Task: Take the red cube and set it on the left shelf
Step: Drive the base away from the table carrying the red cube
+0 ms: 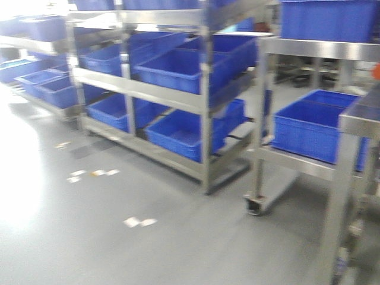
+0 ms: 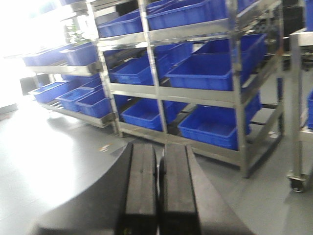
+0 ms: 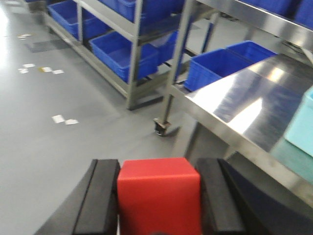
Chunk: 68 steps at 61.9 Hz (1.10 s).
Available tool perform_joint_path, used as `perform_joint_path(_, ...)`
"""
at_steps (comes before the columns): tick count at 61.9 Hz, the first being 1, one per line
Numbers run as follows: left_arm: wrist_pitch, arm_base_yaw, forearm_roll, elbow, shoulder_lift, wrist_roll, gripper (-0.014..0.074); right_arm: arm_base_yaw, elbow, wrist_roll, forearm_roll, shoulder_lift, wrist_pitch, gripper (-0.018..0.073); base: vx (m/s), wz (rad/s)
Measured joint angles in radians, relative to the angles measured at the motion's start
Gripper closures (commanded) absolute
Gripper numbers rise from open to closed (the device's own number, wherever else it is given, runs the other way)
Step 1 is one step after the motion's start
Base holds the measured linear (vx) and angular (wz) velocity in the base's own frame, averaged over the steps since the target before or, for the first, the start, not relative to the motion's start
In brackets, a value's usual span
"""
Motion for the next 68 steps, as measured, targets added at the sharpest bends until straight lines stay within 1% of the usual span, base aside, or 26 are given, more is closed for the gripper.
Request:
perform_joint_path(23, 0.000, 0.000, 0.000, 0.000, 0.000, 0.000, 0.0491, 0.000, 0.000, 0.000, 0.000, 0.000, 0.000, 0.0494, -0.17, 0.51)
perform_joint_path(48, 0.000, 0.000, 0.000, 0.000, 0.000, 0.000, 0.0491, 0.000, 0.000, 0.000, 0.000, 0.000, 0.000, 0.0494, -0.12, 0.38)
perform_joint_path(68, 0.000, 0.000, 0.000, 0.000, 0.000, 0.000, 0.0491, 0.000, 0.000, 0.000, 0.000, -0.002, 0.000, 0.0494, -0.03, 0.28)
